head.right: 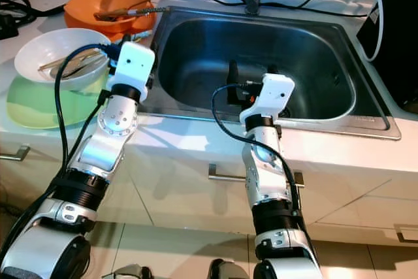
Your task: Kitchen organization
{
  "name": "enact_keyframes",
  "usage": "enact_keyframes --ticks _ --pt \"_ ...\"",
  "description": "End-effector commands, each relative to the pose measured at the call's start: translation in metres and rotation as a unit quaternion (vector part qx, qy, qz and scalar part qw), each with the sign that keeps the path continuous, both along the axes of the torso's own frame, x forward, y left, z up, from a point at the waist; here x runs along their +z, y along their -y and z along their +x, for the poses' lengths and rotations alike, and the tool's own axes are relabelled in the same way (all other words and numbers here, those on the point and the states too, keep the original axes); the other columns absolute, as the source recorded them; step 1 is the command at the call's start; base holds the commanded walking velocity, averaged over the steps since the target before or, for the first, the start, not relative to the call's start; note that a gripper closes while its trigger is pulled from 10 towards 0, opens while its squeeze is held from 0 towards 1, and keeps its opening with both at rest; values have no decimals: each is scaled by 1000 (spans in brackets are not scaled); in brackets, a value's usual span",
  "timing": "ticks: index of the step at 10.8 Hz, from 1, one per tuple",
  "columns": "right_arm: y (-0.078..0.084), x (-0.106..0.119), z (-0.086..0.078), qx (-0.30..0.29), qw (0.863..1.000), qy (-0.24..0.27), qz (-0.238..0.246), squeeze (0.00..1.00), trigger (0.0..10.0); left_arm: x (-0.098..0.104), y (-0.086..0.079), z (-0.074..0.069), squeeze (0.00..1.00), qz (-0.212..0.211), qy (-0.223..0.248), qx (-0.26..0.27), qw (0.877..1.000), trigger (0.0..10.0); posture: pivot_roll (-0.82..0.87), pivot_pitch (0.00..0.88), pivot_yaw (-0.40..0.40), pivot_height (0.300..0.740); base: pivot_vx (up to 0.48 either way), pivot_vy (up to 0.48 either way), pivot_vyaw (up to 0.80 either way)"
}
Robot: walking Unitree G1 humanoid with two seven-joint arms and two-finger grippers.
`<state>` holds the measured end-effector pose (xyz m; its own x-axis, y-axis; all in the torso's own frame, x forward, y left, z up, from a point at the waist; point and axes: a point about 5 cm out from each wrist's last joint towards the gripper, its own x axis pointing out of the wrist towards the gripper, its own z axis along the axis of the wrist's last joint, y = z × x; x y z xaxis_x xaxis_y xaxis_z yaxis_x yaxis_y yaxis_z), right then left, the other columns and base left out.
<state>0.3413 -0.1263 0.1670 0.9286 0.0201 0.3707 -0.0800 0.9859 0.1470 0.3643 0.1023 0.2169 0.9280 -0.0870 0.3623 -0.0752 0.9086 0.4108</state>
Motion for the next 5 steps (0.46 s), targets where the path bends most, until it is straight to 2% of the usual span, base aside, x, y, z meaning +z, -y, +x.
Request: enact_keyframes --ticks 1,5 --pt "2 -1 -1 -5 1000 -3 -1 0 10000 10 4 -3 0 2 27 -2 1000 0 48 134 -33 740 0 0 0" --pt "2 -1 0 -3 1000 -5 -3 0 10000 16 2 -4 0 2 37 6 999 0 50 132 -36 740 0 0 0"
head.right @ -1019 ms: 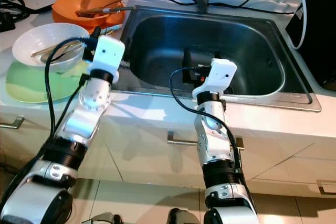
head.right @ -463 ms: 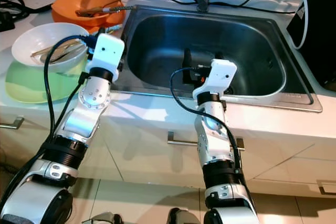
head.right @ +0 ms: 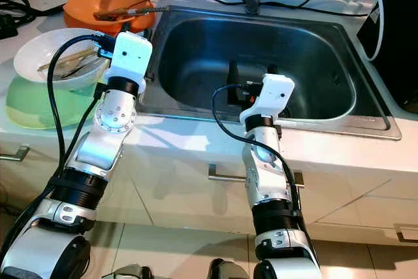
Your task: Kitchen organization
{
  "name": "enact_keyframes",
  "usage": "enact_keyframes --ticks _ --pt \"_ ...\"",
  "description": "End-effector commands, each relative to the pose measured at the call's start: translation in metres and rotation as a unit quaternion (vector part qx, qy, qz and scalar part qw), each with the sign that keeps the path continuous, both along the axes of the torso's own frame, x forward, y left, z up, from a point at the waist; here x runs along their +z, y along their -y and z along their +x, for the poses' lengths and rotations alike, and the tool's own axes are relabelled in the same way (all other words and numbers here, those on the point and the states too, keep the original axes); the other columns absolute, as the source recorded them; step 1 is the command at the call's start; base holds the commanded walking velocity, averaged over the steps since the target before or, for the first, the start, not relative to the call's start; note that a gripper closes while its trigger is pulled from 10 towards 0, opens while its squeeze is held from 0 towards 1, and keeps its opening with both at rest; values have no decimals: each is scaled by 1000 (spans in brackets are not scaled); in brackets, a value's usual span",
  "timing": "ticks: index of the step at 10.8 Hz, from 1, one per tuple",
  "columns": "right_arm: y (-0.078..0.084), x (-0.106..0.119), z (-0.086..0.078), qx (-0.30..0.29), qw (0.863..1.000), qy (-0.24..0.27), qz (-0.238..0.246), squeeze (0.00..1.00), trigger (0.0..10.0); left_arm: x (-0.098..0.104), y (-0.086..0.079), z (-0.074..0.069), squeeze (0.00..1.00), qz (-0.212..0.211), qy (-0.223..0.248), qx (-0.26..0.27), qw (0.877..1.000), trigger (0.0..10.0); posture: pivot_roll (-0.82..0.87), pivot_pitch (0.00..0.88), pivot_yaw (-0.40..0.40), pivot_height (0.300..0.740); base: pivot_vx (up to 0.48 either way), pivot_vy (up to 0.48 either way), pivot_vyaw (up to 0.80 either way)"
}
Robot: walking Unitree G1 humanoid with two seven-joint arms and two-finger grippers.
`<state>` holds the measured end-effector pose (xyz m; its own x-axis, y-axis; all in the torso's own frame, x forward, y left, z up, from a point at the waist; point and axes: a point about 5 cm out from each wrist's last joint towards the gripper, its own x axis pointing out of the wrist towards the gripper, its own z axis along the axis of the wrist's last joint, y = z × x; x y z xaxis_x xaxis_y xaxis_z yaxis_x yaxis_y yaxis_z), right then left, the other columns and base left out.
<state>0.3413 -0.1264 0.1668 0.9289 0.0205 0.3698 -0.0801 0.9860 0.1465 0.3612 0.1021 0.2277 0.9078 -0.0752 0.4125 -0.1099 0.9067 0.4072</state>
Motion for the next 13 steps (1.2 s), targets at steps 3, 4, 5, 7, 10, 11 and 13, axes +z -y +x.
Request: enact_keyframes --ticks 3,4,5,7,10,11,13 --pt "1 -1 0 -2 1000 -5 -5 0 10000 -8 1 0 0 12 -23 9 1000 10000 47 131 -34 740 0 0 0" --pt "1 -1 -1 -2 1000 -5 -5 0 10000 -11 0 0 0 14 -33 10 999 10000 47 129 -34 740 0 0 0" --pt "1 -1 0 -2 1000 -5 -5 0 10000 -13 0 0 0 16 -40 14 999 10000 47 129 -34 740 0 0 0" --pt "1 -1 0 -3 1000 -6 -5 0 10000 -11 0 0 0 13 -33 11 999 0 47 129 -34 740 0 0 0" --pt "1 -2 0 -3 1000 -7 -5 0 10000 -7 0 -1 0 9 -24 14 1000 0 48 132 -35 740 0 0 0" --pt "1 -2 0 -3 1000 -7 -5 0 10000 -6 -1 -2 0 8 -20 16 1000 0 48 132 -35 740 0 0 0" --pt "2 -2 0 -3 1000 -8 -6 0 10000 4 -3 -2 0 -14 -6 16 1000 0 50 136 -38 740 0 0 0"
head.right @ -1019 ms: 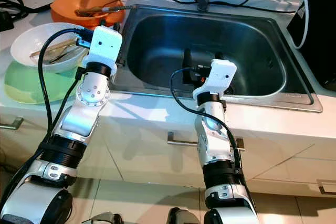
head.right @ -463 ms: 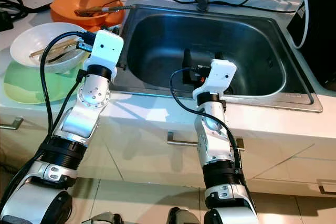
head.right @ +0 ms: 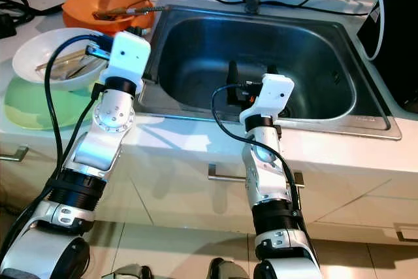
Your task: Kitchen organization
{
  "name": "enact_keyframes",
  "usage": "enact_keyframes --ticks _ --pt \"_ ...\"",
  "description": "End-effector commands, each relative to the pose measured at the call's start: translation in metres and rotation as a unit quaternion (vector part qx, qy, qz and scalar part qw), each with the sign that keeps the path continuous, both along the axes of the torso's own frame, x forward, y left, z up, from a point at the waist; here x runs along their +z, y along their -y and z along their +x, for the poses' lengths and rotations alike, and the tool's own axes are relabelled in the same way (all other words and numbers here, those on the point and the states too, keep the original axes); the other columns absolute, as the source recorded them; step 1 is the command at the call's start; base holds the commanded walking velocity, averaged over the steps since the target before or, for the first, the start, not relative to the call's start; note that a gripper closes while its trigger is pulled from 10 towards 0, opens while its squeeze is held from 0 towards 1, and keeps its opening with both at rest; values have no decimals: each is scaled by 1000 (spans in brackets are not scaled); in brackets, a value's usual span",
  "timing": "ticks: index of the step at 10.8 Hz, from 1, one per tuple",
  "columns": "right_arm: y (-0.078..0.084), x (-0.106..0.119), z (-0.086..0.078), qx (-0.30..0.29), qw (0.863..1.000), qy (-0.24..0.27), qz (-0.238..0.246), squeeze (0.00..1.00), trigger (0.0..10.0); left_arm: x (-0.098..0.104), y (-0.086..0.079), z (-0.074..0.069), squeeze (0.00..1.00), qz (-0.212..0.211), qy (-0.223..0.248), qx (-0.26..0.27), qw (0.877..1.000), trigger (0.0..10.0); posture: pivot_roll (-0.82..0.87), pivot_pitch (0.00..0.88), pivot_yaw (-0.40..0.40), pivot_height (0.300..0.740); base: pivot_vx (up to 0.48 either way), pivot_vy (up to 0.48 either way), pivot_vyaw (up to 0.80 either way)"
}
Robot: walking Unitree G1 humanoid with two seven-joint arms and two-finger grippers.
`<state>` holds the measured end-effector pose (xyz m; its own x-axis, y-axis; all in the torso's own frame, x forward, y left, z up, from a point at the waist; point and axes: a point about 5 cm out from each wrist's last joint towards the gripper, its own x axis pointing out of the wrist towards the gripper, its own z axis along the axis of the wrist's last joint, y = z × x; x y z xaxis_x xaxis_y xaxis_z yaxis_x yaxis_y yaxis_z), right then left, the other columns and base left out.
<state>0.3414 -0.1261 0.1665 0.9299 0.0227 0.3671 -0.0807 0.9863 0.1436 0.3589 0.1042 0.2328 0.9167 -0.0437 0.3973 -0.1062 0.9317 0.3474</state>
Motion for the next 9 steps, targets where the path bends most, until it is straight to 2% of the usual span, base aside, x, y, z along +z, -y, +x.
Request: enact_keyframes --ticks 1,2,5,6,7,9 --pt "2 -2 0 -2 1000 -7 -4 0 10000 9 2 -2 0 -50 1 -30 998 0 50 136 -39 740 0 0 0" --pt "1 -2 0 -1 1000 -7 -5 0 10000 18 5 -4 0 -92 2 -62 994 10000 53 137 -42 740 0 0 0" --pt "0 -2 0 4 1000 -8 -6 0 10000 41 -1 -5 0 -199 -10 -108 974 10000 55 138 -45 740 0 0 0" --pt "-1 -2 0 5 1000 -9 -6 0 10000 53 -3 -7 0 -218 -5 -125 968 10000 57 136 -46 740 0 0 0" --pt "-1 -2 1 7 1000 -10 -6 0 10000 69 0 -11 0 -219 6 -155 963 10000 61 136 -47 740 0 0 0" --pt "-3 -2 1 10 1000 -10 -5 0 10000 88 -1 -18 0 -261 10 -195 945 10000 66 137 -48 740 0 0 0"
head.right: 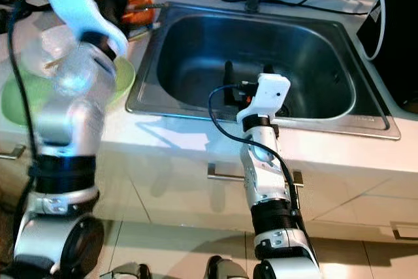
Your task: Kitchen organization
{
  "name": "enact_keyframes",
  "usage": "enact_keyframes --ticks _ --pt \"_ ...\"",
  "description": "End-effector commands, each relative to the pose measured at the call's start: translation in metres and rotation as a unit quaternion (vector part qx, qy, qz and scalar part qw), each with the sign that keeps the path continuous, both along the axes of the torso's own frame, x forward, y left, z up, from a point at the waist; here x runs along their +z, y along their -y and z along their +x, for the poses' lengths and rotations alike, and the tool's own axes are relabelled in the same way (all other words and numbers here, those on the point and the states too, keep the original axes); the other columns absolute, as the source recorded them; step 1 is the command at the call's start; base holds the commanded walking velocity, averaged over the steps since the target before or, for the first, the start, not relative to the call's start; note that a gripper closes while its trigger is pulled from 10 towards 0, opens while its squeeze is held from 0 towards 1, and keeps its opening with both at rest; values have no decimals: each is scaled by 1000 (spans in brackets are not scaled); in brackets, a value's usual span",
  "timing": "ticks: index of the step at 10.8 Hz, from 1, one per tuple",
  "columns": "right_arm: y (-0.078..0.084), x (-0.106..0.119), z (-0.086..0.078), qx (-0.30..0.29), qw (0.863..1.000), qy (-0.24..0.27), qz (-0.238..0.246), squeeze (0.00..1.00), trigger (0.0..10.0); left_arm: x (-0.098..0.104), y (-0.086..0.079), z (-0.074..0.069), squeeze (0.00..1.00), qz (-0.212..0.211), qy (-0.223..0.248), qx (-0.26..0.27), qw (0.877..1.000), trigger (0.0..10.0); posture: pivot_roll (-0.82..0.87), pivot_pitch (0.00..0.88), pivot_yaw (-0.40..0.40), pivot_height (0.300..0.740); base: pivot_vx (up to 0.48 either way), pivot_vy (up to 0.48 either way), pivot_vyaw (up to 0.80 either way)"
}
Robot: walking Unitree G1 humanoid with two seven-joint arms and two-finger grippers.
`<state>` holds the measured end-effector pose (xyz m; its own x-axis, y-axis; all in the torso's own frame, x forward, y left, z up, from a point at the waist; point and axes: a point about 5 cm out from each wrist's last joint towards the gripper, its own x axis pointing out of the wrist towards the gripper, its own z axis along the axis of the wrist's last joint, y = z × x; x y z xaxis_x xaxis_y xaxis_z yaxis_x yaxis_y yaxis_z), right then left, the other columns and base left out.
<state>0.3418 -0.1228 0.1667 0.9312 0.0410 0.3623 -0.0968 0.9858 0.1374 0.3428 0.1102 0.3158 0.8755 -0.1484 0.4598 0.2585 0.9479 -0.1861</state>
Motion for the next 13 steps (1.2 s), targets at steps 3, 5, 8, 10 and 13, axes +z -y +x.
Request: enact_keyframes --ticks 3,5,8,10,13 --pt "-1 -2 1 6 1000 -8 -1 0 10000 27 -8 -8 0 -12 25 -25 999 10000 68 136 -48 740 0 0 0" --pt "-4 -3 1 13 1000 -11 -2 0 10000 50 -14 -17 0 -36 50 -53 997 10000 76 136 -49 740 0 0 0" --pt "-4 -3 2 17 1000 -11 -2 0 10000 63 -6 -27 0 -110 60 -146 981 10000 78 137 -49 740 0 0 0" --pt "-5 -1 2 18 1000 -7 -4 0 10000 49 15 -28 0 -129 58 -207 968 10000 71 133 -46 740 0 0 0" --pt "0 6 2 26 1000 8 -10 1000 10000 15 53 -23 0 -128 14 -276 952 10000 53 129 -41 740 0 0 0"
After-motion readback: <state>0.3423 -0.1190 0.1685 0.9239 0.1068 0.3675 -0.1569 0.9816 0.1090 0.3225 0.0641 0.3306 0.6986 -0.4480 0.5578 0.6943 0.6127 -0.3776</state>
